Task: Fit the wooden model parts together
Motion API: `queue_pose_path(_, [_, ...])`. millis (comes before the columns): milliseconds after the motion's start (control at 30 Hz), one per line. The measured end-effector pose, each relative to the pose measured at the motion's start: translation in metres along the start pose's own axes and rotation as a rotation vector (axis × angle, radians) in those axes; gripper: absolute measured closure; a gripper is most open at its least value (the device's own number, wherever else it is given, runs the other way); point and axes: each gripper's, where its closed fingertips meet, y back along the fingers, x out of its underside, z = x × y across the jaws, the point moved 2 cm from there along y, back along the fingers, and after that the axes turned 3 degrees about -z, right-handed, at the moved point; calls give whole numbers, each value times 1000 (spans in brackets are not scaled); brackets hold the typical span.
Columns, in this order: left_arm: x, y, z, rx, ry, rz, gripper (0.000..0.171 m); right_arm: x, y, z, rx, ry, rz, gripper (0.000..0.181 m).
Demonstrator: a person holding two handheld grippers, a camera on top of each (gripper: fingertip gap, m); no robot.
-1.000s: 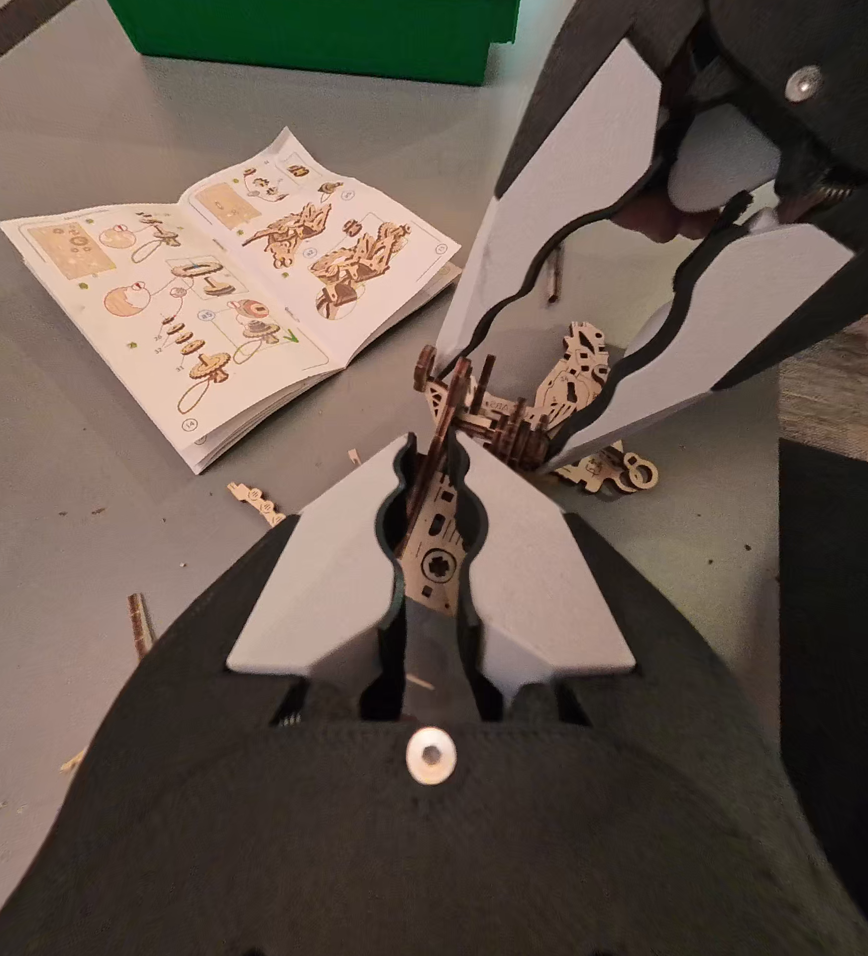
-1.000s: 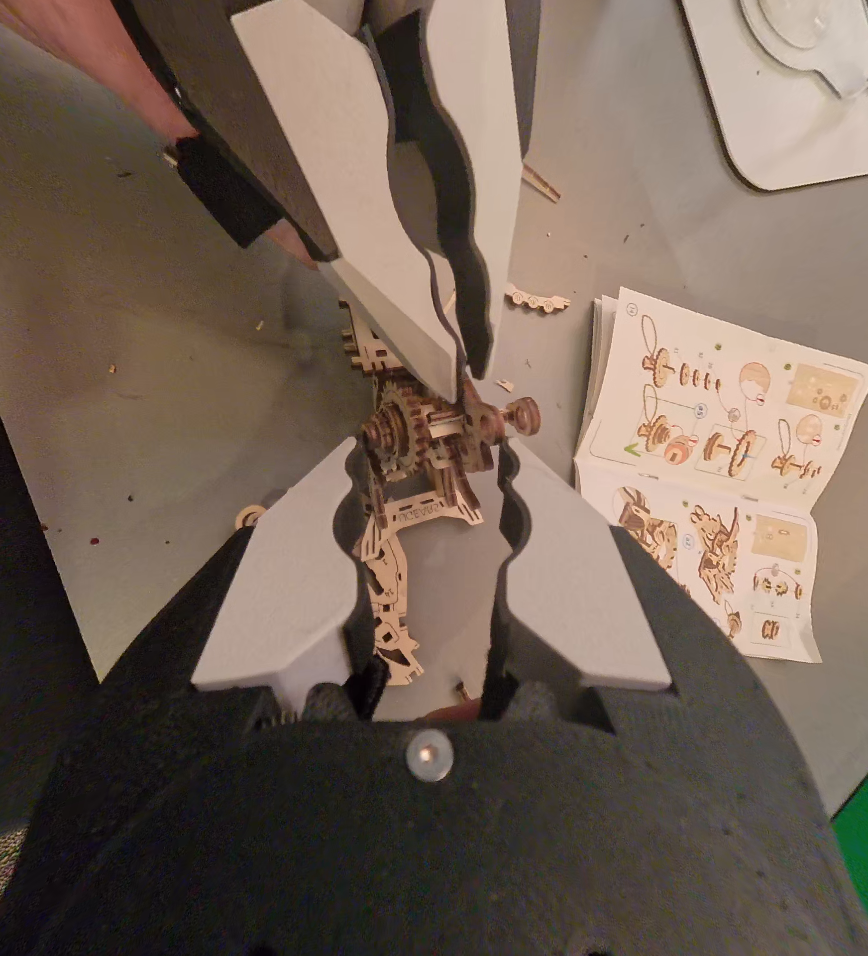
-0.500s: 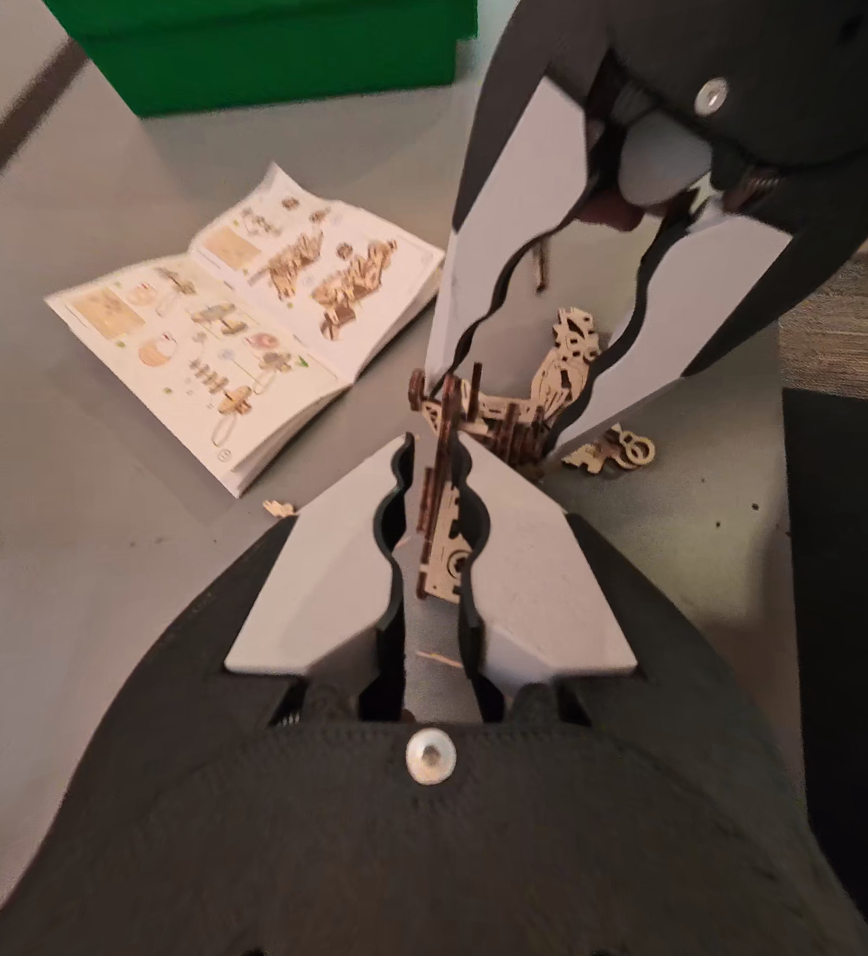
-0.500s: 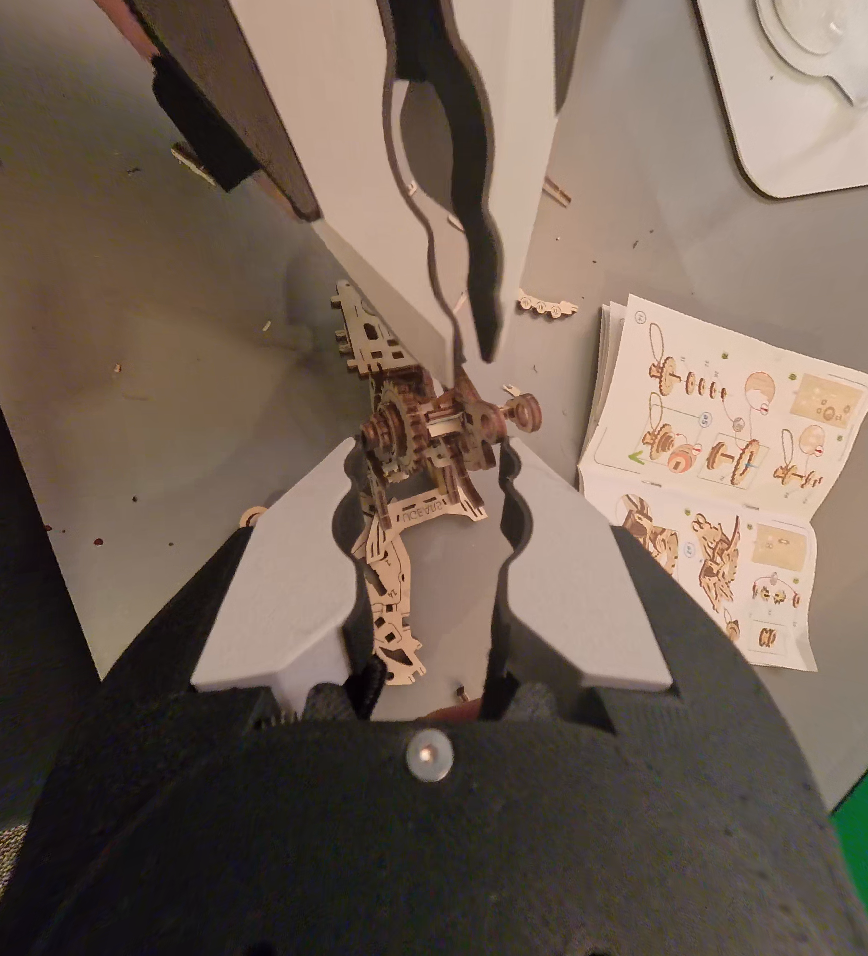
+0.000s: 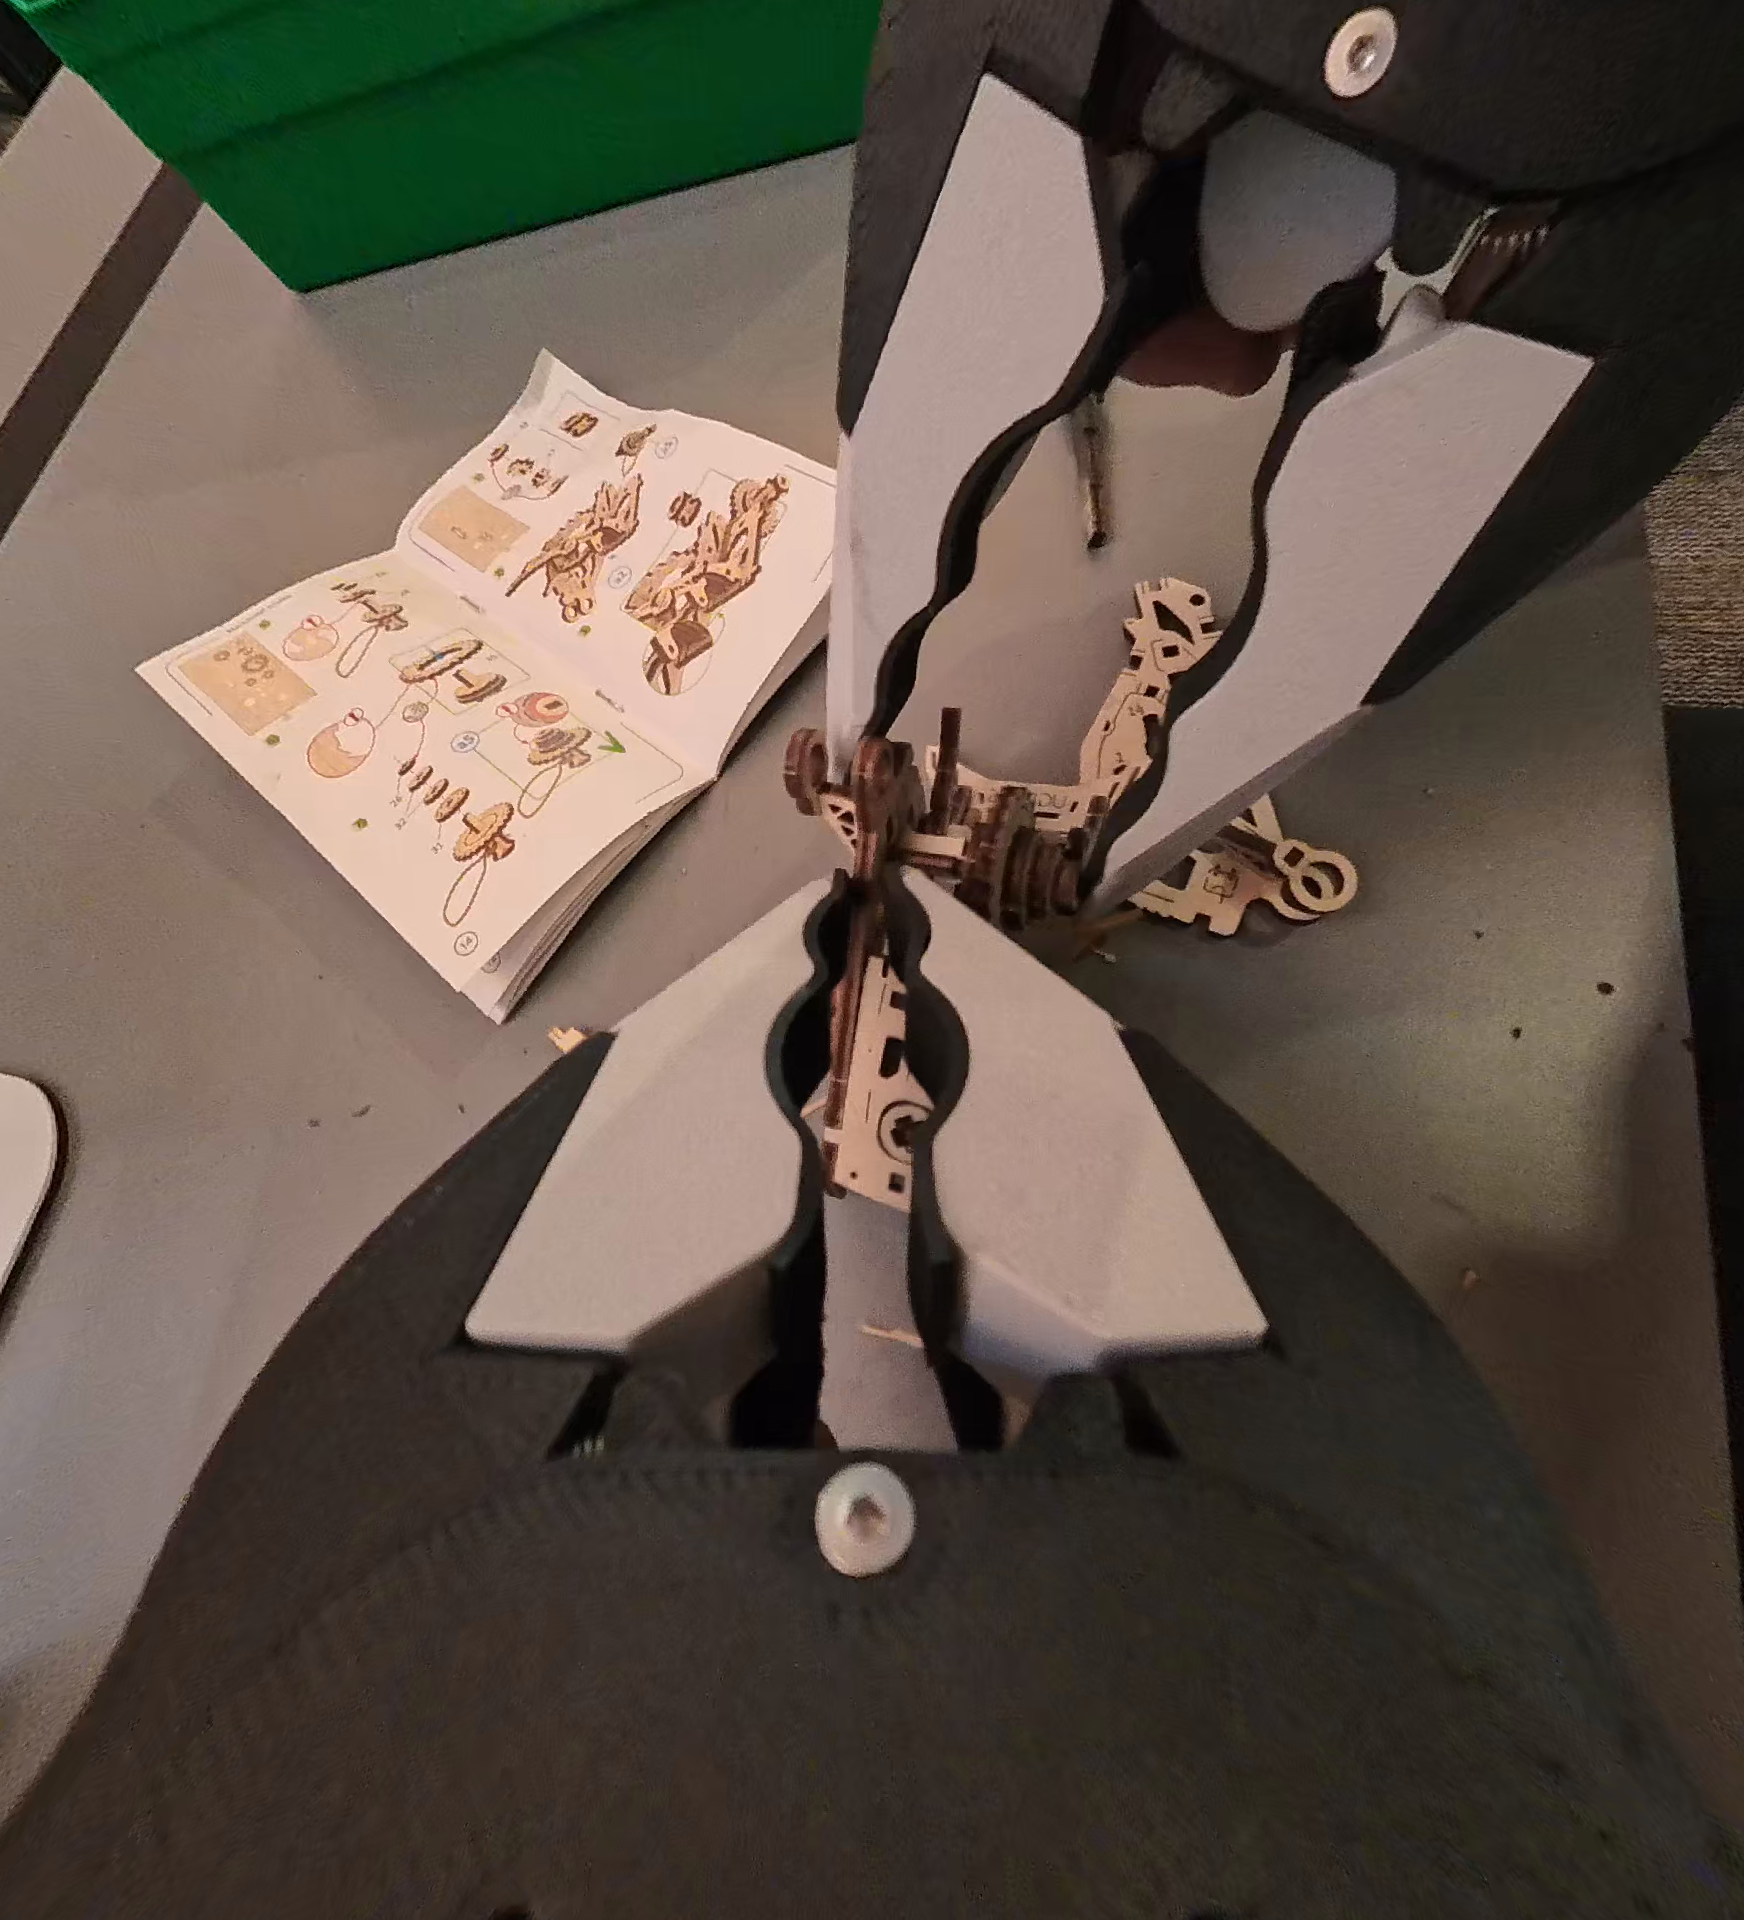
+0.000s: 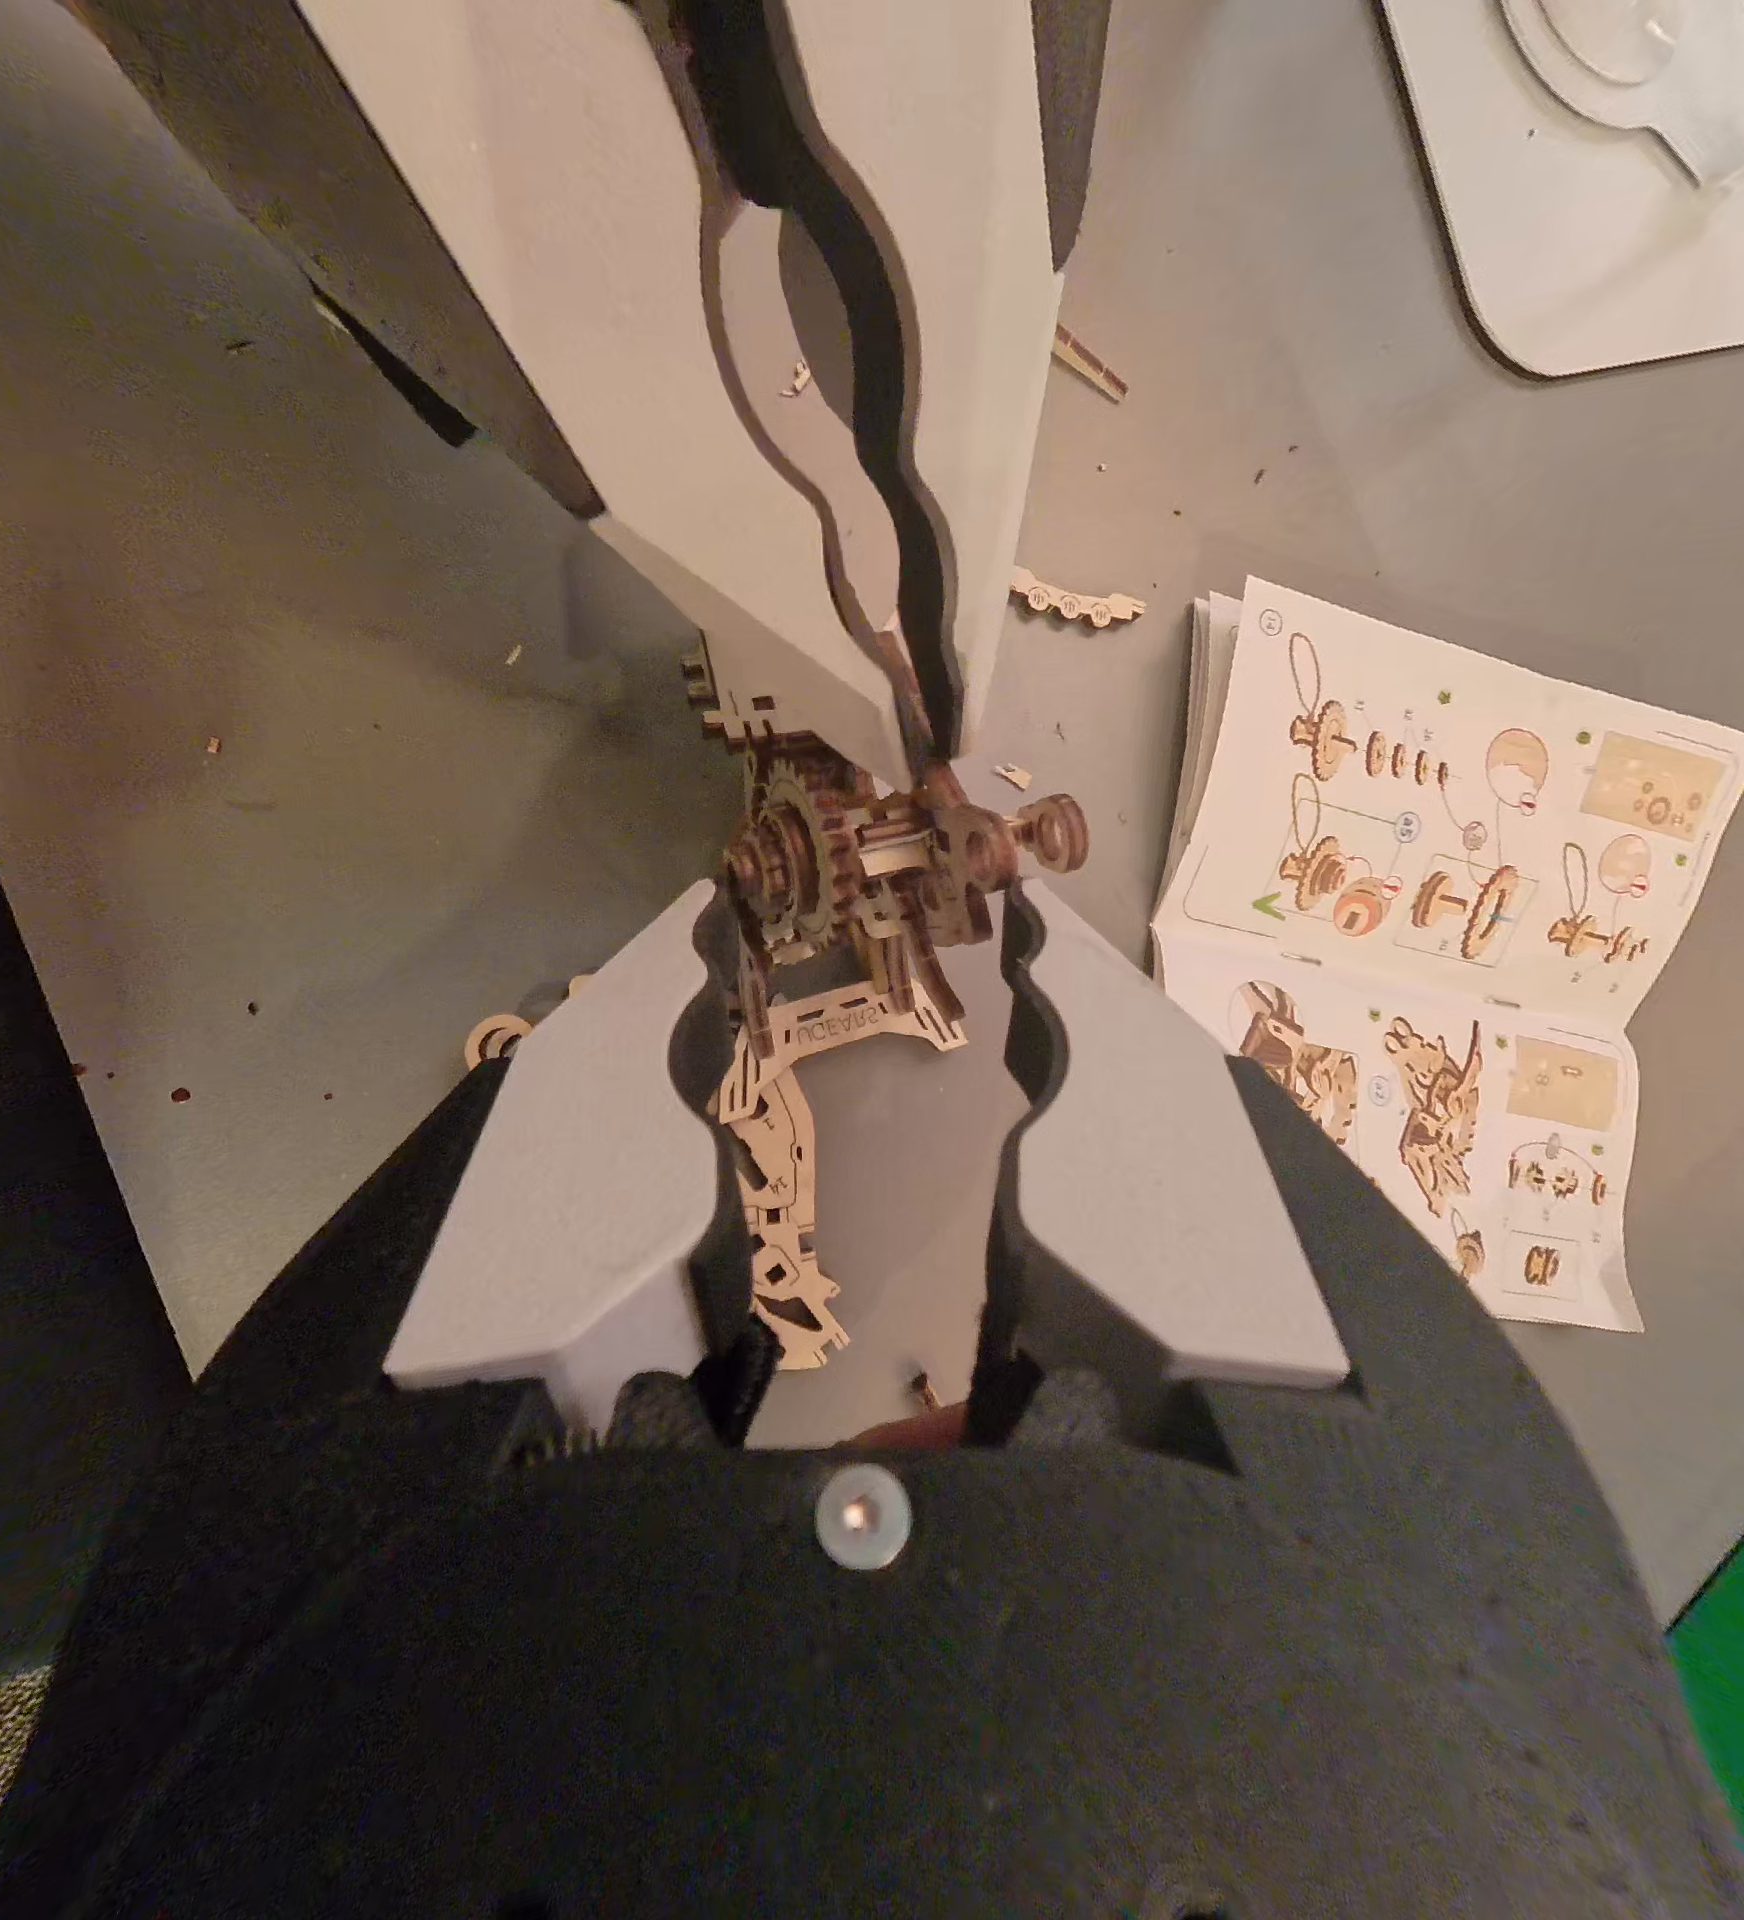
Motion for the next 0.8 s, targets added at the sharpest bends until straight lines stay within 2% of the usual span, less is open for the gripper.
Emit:
queue_pose_path(367, [1,-4,2,14,59,-11,164,3,-2,3,-8,-5,9,133])
queue_pose_path(600, [7,-1,6,58,206,-53,166,2,-4,4,-16,-10,3,135])
queue_pose_path(800, [8,-3,6,30,163,-20,165,1,-5,4,-22,-14,1,135])
